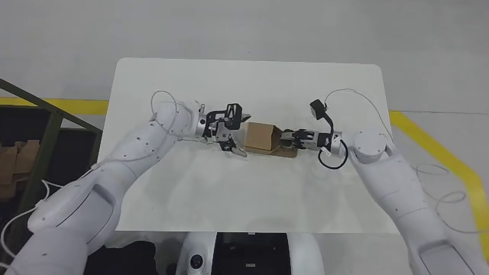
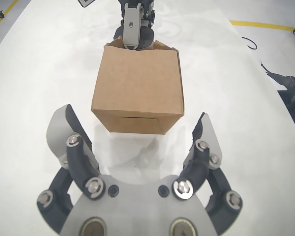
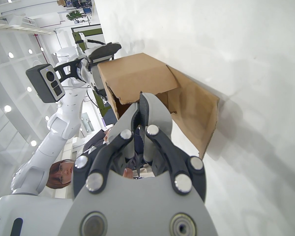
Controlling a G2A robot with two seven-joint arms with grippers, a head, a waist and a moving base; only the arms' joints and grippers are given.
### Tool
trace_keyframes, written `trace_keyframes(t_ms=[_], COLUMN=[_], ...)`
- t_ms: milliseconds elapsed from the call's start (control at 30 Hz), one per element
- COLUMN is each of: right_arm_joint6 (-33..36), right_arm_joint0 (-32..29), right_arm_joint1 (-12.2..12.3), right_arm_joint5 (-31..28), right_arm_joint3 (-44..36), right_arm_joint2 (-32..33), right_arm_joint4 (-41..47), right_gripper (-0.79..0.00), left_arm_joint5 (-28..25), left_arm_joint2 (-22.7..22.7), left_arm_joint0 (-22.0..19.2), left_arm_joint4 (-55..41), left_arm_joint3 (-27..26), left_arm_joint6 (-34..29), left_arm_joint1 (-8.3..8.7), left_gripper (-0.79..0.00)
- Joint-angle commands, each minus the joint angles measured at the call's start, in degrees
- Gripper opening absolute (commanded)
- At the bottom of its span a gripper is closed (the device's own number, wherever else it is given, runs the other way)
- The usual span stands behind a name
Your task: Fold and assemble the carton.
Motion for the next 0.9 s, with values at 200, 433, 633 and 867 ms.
trace_keyframes(t_ms=[200, 433, 633, 867], right_arm_joint6=[0.3, 0.6, 3.1, 7.2], right_arm_joint0=[0.2, -0.3, -2.1, -7.9], right_arm_joint1=[-0.2, 0.1, 1.3, 3.7], right_arm_joint5=[-1.0, -0.8, 0.9, 4.4], right_arm_joint3=[1.2, 0.9, -1.0, -6.7], right_arm_joint2=[-0.1, 0.5, 2.6, 7.8], right_arm_joint4=[0.6, 0.0, -2.0, -2.8], right_gripper=[-0.785, -0.785, -0.785, -0.785], left_arm_joint5=[0.2, 0.7, 1.1, 1.6], left_arm_joint2=[2.1, 3.1, 3.5, 3.7], left_arm_joint0=[-1.7, -2.4, -2.8, -3.0], left_arm_joint4=[0.2, 0.8, 1.4, 1.9], left_arm_joint3=[3.0, 5.0, 6.2, 6.9], left_arm_joint6=[1.7, 3.1, 4.2, 5.2], left_arm_joint1=[-1.73, -2.68, -3.11, -3.27], left_gripper=[-0.157, -0.397, -0.397, -0.363])
